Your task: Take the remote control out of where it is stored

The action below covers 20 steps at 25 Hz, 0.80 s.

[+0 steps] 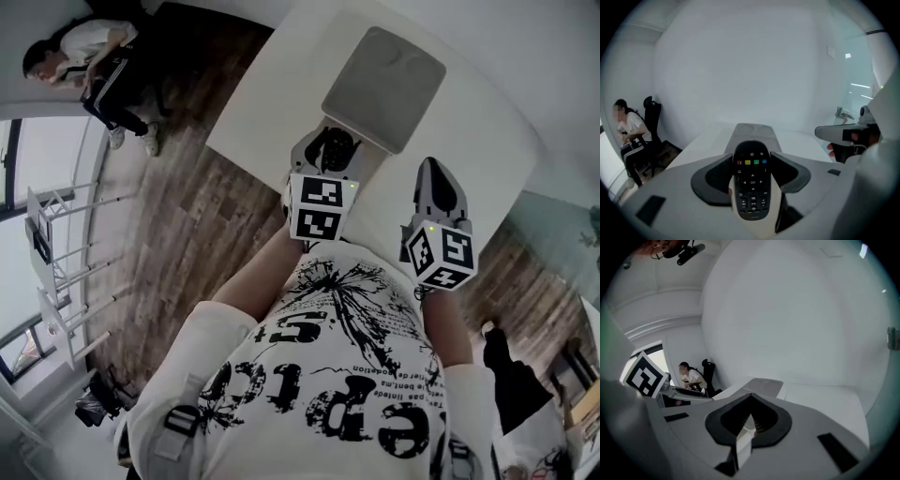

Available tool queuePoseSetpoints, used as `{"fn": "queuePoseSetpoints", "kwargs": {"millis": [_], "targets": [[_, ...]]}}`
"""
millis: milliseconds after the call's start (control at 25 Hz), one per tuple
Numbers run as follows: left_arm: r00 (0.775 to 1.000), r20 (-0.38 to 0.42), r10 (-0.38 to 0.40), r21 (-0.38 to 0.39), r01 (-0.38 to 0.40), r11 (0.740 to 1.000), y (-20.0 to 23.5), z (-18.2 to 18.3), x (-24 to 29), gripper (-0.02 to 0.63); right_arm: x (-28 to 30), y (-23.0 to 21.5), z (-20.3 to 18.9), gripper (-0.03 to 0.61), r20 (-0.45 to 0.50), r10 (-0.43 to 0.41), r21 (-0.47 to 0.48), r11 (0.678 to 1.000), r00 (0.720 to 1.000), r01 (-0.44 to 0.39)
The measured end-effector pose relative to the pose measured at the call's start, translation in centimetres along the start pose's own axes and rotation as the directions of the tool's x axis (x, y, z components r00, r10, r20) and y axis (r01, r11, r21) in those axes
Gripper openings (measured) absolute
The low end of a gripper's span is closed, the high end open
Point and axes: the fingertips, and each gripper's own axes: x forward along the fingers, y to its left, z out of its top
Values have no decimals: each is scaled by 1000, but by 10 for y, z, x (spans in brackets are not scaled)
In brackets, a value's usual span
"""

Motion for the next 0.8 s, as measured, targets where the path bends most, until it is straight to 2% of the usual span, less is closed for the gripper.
{"fn": "queuePoseSetpoints", "kwargs": {"millis": [120, 280, 480, 600, 800], "targets": [[992, 121, -30, 25, 27, 999, -7, 30, -16, 262, -7, 10, 12, 2, 55, 0, 2, 1000, 998, 0], [965, 258, -56, 28, 51, 998, -10, 58, -42, 262, -21, 23, 30, 2, 112, 0, -17, 1000, 994, 2], [908, 403, -111, 81, 85, 993, -17, 101, -69, 262, -28, 26, 55, 2, 178, -21, -36, 999, 984, 28], [881, 453, -135, 120, 89, 989, -19, 118, -83, 262, -32, 32, 66, 2, 209, -27, -53, 998, 978, 39], [852, 492, -182, 161, 116, 980, -21, 132, -97, 262, -35, 38, 78, 2, 244, -41, -68, 996, 969, 59]]}}
